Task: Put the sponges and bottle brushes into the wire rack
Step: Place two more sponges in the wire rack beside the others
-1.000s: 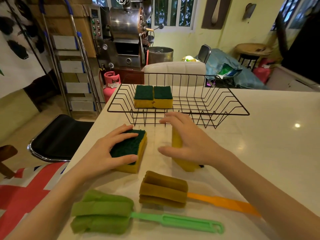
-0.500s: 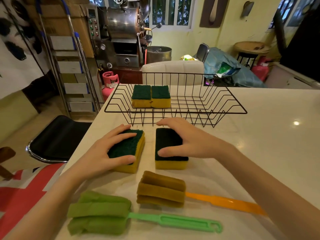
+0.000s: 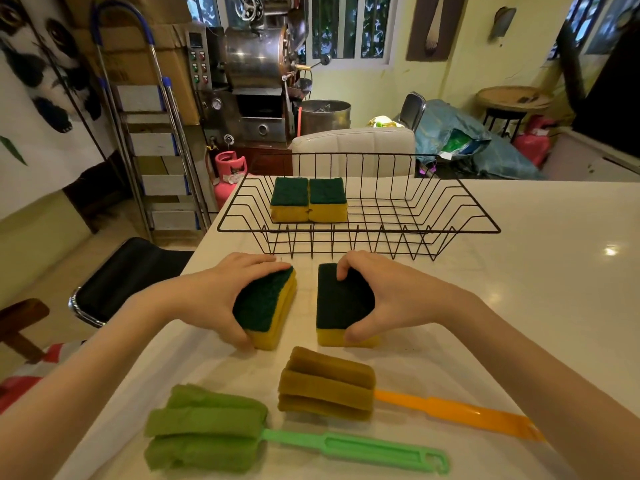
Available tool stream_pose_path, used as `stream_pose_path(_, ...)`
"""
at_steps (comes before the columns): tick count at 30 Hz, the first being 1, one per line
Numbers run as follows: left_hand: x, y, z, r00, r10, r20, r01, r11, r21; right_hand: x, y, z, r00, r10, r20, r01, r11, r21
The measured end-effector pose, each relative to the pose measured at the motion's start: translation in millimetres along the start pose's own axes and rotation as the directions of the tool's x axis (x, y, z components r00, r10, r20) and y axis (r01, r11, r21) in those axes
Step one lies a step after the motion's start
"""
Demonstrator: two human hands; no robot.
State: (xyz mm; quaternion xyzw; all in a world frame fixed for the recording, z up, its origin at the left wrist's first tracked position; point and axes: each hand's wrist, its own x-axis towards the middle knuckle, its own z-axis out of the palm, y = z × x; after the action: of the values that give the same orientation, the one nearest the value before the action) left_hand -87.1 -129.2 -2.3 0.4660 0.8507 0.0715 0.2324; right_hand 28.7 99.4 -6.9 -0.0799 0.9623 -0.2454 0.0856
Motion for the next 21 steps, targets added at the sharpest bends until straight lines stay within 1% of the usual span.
stream_pose_path(2,2,7,-9,1.0,-0.003,0.017,0.003,1.0,0.013,-1,1,-3,1.0,-0.007,-0.003,0.007,1.0,-0.01)
stream_pose_path(4,1,16,-19,0.999,0.011,0.04,-0.01,1.0,-0.013,-6,2,-10,1.0,-0.005,-0.022,0.005,1.0,0.003)
stream_pose_path(8,0,42,-44,0.997,0.077,0.016,-0.076,0.994,-0.075,-26,3,-43,0.997,-0.003,-0.08,0.015,0.989,0.145)
stream_pose_path(10,3,56,-61,0.993,0.112,-0.041,-0.115,0.991,-0.076,-33,3,-63,0.991,-0.006,-0.134,0.028,0.987,0.161)
stream_pose_path(12,12,68,-79,0.98,0.145,-0.137,-0.154,0.986,-0.057,-35,5,-85,0.978,-0.009,-0.207,0.041,0.987,0.153)
stream_pose_path(14,27,76,-97,0.958,0.166,-0.234,-0.176,0.984,-0.022,-32,10,-107,0.962,-0.01,-0.273,0.047,0.991,0.129)
stream_pose_path(16,45,82,-112,0.935,0.187,-0.301,-0.195,0.981,0.004,-26,19,-127,0.95,-0.002,-0.314,0.046,0.99,0.133)
stream_pose_path(18,68,84,-123,0.923,0.201,-0.327,-0.207,0.978,0.018,-17,33,-144,0.94,0.03,-0.339,0.021,0.989,0.145)
stream_pose_path(21,109,83,-133,0.92,0.208,-0.332,-0.201,0.978,0.056,3,56,-163,0.923,0.069,-0.377,-0.022,0.992,0.128)
